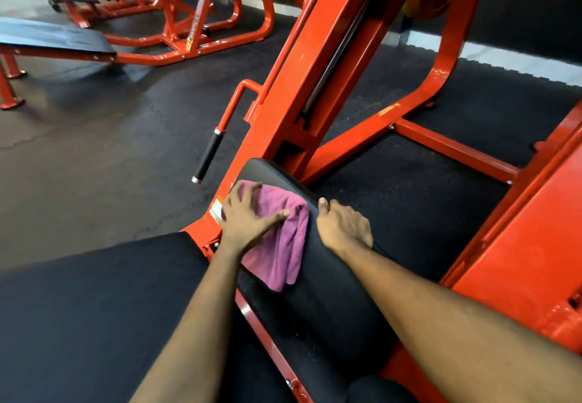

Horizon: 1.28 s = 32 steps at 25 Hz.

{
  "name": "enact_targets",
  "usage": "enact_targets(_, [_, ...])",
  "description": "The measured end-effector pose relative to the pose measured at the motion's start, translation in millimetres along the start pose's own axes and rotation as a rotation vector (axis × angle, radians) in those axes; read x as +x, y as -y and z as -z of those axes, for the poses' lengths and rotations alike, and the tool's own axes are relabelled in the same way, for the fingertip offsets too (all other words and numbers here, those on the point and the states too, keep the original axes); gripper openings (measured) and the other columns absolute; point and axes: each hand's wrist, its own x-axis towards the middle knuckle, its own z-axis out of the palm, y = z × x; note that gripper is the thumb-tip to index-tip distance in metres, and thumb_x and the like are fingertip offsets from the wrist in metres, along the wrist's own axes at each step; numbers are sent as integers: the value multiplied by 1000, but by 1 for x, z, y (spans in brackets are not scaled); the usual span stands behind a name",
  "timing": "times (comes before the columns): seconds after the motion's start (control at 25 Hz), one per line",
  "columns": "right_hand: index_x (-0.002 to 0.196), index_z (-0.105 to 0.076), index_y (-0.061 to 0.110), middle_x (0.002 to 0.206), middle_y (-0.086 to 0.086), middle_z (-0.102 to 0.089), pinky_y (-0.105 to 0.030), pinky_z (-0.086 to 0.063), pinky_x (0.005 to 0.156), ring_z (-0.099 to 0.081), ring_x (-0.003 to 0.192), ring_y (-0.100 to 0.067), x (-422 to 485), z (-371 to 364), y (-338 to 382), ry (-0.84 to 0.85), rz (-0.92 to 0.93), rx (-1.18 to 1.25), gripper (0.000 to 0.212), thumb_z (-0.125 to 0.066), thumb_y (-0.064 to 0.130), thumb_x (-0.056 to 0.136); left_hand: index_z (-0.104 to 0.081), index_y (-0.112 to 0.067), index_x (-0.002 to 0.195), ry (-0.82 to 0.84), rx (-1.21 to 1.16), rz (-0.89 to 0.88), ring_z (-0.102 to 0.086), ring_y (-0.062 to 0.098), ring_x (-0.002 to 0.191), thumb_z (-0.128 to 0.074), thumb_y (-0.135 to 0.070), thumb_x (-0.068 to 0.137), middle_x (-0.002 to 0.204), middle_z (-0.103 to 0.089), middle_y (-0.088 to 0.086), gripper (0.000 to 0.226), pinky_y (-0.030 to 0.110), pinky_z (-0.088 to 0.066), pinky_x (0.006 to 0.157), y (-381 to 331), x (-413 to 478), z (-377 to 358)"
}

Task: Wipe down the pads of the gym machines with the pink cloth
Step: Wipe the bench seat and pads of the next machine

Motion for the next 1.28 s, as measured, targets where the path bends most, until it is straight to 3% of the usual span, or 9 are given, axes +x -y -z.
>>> enact_targets(0.08, [119, -62, 13, 118, -16, -69, -42, -43, 86, -64, 110, -36, -1, -1, 0, -18, 3, -23, 58, -17, 47, 107, -6, -61, 148, 67, -25, 181, 3, 32, 152, -46, -99, 56, 166, 12, -5, 107, 71, -9, 113, 4, -9, -28])
enact_targets(0.12, [119, -62, 13, 117, -16, -69, -42, -43, 85, -64, 109, -35, -1, -2, 1, -23, 2, -34, 58, -17, 47, 107, 6, -63, 146, 76, -70, 201, 11, 33, 152, -38, -103, 53, 164, 23, -7, 110, 75, -5, 111, -2, -12, -36])
enact_targets(0.24, [119, -62, 14, 117, -16, -69, -42, -42, 84, -64, 109, -35, 0, -2, 1, -29, -2, -52, 58, -16, 48, 107, 7, -56, 149, 13, -117, 195, 13, 31, 152, -23, -107, 49, 164, 23, -8, 116, 73, -1, 113, -15, -18, -53])
enact_targets(0.44, [132, -60, 15, 132, -16, -64, -43, -40, 100, -57, 124, -36, 0, 8, 0, 66, -58, 115, 61, -14, 47, 108, 10, -55, 151, 6, -134, 127, 21, 23, 151, -29, -104, 57, 160, 29, -15, 113, 68, 4, 114, -9, -69, -82])
enact_targets(0.64, [147, -49, 22, 149, -10, -52, -43, -31, 111, -46, 137, -34, -4, 22, -1, 171, -45, 241, 57, -15, 46, 109, -5, -60, 149, -99, -155, 188, 9, 30, 152, -24, -95, 72, 164, 19, -12, 87, 73, -4, 112, -18, -41, -80])
enact_targets(0.76, [140, -54, 26, 138, -9, -62, -43, -39, 101, -56, 125, -34, -5, 16, 0, 101, 1, 137, 54, -15, 46, 108, -14, -56, 151, -196, -137, 201, 5, 33, 152, -33, -76, 90, 166, 12, -8, 66, 74, -5, 112, -34, 19, -67])
enact_targets(0.96, [123, -60, 23, 114, -12, -70, -40, -36, 78, -63, 104, -35, -2, 2, -1, -3, 11, 46, 54, -14, 47, 108, -35, -45, 145, -241, -110, 211, -10, 32, 151, -37, -67, 92, 165, -9, -3, 57, 72, -12, 111, -20, 102, -43])
enact_targets(1.12, [119, -60, 22, 103, -11, -72, -38, -35, 73, -65, 96, -33, -4, -2, 0, -39, 12, -20, 55, -12, 48, 108, -35, -44, 144, -377, -211, 234, -37, 27, 138, -37, -63, 93, 154, -35, -5, 55, 61, -25, 111, 18, 104, -35])
enact_targets(1.28, [115, -59, 22, 99, -11, -72, -38, -35, 70, -66, 93, -33, -3, -3, 4, -63, 10, -84, 52, -14, 47, 108, -32, -45, 145, -391, -288, 344, -39, 30, 137, -38, -67, 90, 155, -35, -4, 59, 56, -31, 111, 58, 70, -47])
